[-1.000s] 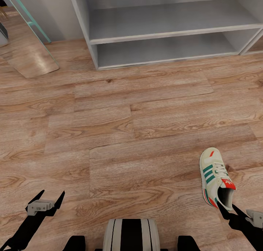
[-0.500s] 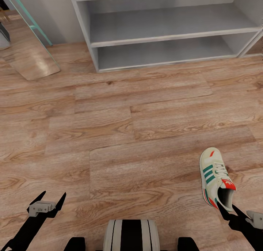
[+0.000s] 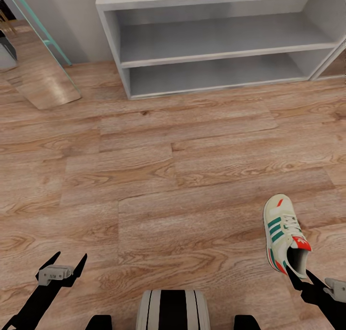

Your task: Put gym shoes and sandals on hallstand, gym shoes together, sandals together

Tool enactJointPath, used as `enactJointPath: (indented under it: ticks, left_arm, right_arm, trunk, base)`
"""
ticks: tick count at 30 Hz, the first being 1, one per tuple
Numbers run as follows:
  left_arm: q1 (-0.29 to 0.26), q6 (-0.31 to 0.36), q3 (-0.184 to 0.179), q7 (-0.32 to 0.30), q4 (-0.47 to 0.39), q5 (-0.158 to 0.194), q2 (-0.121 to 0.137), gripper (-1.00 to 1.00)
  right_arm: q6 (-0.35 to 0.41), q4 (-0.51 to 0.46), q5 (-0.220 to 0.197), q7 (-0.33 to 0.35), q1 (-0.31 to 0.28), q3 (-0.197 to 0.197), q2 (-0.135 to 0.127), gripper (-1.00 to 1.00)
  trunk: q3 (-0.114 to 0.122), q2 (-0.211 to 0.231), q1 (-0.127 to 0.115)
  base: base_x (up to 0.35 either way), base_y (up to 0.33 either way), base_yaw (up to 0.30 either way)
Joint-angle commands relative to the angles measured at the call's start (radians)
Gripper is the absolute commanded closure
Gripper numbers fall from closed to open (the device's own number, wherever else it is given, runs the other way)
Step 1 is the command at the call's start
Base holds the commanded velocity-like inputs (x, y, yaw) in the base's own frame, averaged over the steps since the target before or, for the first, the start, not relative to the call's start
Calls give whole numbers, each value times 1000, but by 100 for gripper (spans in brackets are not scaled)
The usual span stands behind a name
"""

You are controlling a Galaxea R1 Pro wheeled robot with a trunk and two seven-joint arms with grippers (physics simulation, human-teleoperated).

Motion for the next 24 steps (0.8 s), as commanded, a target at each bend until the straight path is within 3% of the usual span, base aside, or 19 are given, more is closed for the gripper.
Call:
enactJointPath:
  ticks: [1,24]
  left_arm:
    - [0,0,0,0,0,0,0,-100]
    - [0,0,1,1,2,1,0,-100]
  right_arm:
    - [1,0,-2,-1,0,0,0,100]
    - [-39,4,-3,0,0,1,1,100]
  trunk:
    - [2,0,0]
    - [38,0,0]
  base:
    - [0,0,0]
    - [0,0,0]
